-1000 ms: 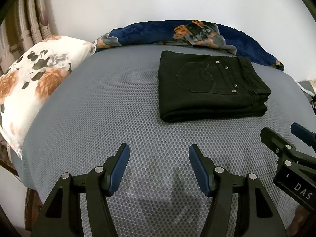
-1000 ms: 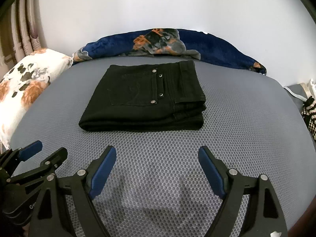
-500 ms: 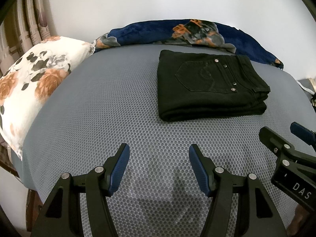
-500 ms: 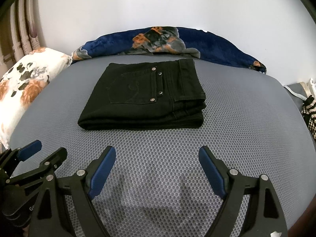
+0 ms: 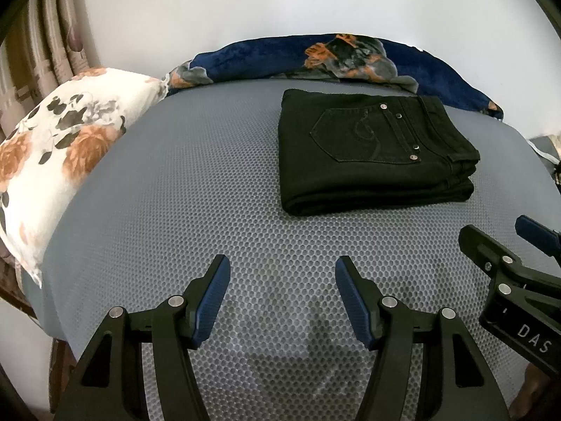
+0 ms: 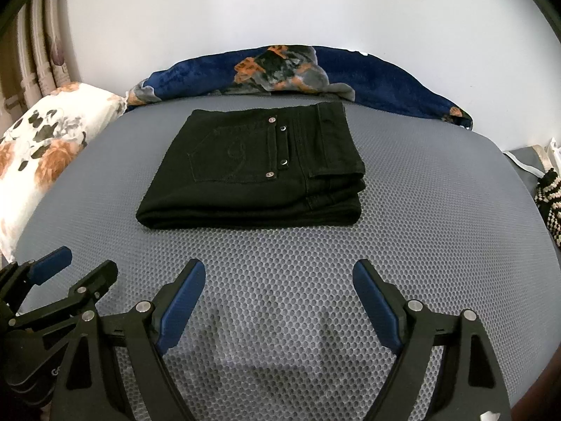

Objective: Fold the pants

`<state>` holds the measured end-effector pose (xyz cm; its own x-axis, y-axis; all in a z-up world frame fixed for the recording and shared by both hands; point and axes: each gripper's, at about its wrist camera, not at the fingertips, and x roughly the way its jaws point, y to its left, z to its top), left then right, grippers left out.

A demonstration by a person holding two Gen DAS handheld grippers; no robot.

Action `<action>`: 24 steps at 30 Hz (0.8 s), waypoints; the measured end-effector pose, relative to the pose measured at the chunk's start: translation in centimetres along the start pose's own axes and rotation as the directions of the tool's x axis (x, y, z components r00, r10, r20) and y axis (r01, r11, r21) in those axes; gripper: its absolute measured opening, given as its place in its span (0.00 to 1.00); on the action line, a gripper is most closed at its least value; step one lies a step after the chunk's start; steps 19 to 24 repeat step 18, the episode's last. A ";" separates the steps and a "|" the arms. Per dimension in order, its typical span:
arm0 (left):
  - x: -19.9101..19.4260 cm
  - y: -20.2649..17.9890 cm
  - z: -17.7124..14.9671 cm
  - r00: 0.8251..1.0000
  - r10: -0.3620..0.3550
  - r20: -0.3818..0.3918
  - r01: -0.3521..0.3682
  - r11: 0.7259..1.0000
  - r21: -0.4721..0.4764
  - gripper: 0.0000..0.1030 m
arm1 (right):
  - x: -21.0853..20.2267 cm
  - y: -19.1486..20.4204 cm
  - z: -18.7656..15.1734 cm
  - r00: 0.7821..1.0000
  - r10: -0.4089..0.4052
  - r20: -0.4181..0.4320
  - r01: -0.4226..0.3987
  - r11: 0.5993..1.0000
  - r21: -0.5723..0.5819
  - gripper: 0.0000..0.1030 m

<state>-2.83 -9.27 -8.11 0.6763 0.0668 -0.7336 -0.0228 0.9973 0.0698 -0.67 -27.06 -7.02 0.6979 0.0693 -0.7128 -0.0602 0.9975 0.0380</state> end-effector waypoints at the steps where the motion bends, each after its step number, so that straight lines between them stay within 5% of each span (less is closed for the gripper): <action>1: 0.0 0.0 0.0 1.000 0.000 0.001 0.000 1.000 0.001 0.61 | 0.0 0.0 -0.1 1.000 0.000 0.000 0.000 1.000 0.002 0.81; 24: 0.7 0.3 0.4 1.000 -0.015 -0.009 0.015 1.000 0.013 0.61 | 0.7 -0.1 -0.2 1.000 -0.009 -0.019 0.009 1.000 0.006 0.81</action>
